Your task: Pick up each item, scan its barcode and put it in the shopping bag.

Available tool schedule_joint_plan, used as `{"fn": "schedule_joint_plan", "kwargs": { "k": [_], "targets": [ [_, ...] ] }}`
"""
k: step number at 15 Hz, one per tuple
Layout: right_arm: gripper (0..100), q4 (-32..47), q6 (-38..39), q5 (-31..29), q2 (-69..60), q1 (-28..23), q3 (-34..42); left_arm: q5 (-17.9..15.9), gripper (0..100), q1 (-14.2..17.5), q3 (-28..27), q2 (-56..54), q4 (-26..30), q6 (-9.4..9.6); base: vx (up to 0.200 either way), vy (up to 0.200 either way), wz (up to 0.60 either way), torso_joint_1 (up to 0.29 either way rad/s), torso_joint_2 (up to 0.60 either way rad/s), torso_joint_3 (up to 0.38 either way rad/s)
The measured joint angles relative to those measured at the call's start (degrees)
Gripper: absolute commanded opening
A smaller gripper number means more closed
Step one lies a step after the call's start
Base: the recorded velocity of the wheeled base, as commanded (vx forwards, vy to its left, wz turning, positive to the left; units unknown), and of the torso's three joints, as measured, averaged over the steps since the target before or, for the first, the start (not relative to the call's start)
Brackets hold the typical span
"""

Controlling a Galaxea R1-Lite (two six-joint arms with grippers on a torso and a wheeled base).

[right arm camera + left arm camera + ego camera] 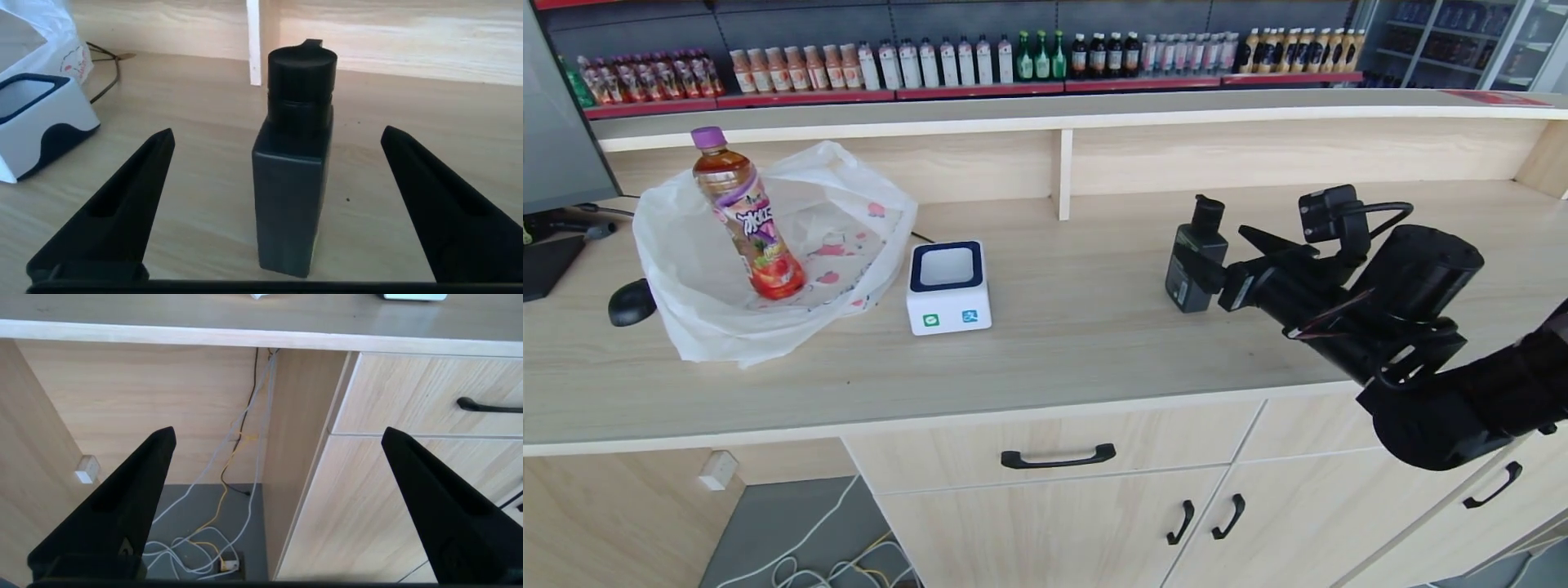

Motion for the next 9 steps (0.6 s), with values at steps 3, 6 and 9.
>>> {"fn": "schedule_joint_plan", "kwargs": {
  "k": [3, 6, 9],
  "targets": [
    [100, 1.5, 0.0, 0.0, 3.1, 0.0, -3.8, 0.0, 100, 0.0, 0.0, 0.0, 0.0, 0.00, 0.000, 0.000, 0.00, 0.000, 0.00, 0.000],
    [100, 4.6, 0.0, 0.0, 4.7, -0.1, -7.1, 0.0, 100, 0.0, 0.0, 0.0, 0.0, 0.00, 0.000, 0.000, 0.00, 0.000, 0.00, 0.000],
    [100, 5.1, 0.0, 0.0, 6.2, -0.8, -10.3, 0.0, 100, 0.0, 0.0, 0.0, 0.0, 0.00, 0.000, 0.000, 0.00, 0.000, 0.00, 0.000]
  ]
}}
